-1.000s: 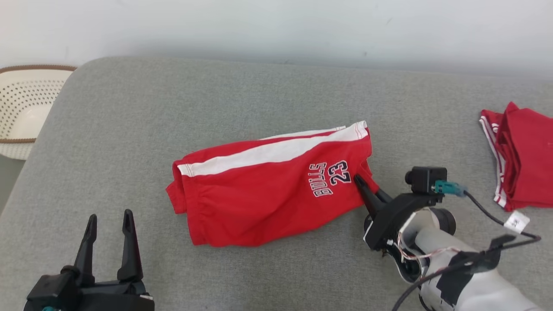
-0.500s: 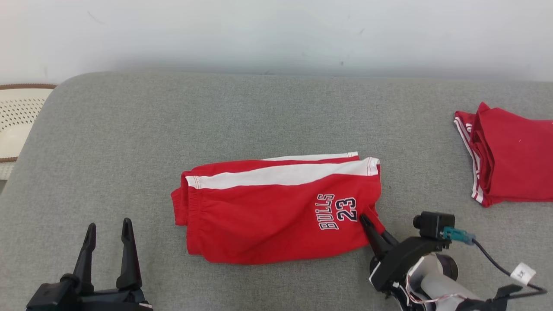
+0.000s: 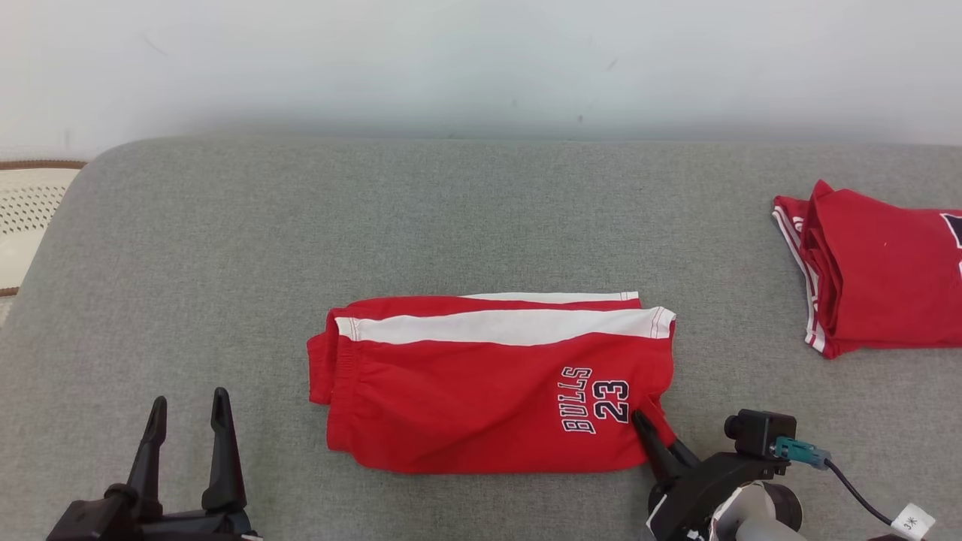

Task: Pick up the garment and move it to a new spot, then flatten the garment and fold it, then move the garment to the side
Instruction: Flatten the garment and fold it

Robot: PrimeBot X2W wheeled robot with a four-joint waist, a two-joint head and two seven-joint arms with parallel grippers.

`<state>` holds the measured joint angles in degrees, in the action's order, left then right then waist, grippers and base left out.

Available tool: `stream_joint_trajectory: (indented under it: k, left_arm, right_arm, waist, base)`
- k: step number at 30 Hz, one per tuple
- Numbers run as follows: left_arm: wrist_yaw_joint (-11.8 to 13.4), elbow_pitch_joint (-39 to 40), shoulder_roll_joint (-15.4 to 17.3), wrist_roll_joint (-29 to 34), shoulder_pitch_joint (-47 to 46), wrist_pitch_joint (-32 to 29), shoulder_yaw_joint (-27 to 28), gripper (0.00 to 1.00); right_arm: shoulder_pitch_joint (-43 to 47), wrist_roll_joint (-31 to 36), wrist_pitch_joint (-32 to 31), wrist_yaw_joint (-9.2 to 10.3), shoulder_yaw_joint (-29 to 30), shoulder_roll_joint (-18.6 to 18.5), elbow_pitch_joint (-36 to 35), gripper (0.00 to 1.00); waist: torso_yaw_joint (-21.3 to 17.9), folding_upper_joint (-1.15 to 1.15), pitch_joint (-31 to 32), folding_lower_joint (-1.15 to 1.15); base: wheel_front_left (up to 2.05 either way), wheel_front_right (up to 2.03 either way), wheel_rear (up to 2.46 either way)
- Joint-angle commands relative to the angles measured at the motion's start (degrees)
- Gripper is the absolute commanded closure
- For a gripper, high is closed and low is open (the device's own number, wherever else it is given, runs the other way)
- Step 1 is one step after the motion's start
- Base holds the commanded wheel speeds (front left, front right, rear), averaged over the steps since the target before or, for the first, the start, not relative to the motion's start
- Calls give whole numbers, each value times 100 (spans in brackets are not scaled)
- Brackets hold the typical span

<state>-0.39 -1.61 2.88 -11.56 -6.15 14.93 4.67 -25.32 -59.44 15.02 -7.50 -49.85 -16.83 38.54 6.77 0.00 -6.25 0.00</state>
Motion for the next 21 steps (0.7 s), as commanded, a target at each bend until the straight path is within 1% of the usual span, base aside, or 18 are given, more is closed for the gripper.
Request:
stream_joint_trajectory:
  k: [1,2,7,8,11,15,16,21]
  left_arm:
    - [17,-7,4,9,80,19,20,0]
    - [18,-11,3,10,83,19,26,0]
    - [13,21,2,39,153,19,96,0]
    - [4,35,4,55,192,19,137,0]
    - [33,80,2,81,281,19,155,0]
    - [37,135,3,133,413,19,226,0]
    - [37,135,3,133,413,19,226,0]
    - [11,166,3,259,573,19,320,0]
  right_arm:
    - [52,117,-3,2,63,0,53,18]
    - [67,164,0,2,111,29,57,0]
    - [35,613,17,1,422,62,86,0]
    - [60,826,23,1,587,89,44,0]
    - [134,1165,18,2,879,105,-70,0]
    - [282,1670,19,1,1312,132,-408,0]
    - [282,1670,19,1,1312,132,-408,0]
    - [541,2251,21,2,1754,105,-939,0]
  waist:
    - [-17,0,14,0]
    - [-27,0,26,0]
    - [-112,0,110,0]
    - [-157,0,150,0]
    - [-225,0,223,0]
    - [-334,0,337,0]
    - [-334,0,337,0]
    - [-490,0,459,0]
  base:
    - [0,0,0]
    - [0,0,0]
    - [0,0,0]
    - [0,0,0]
    - [0,0,0]
    - [0,0,0]
    - [0,0,0]
    - [0,0,0]
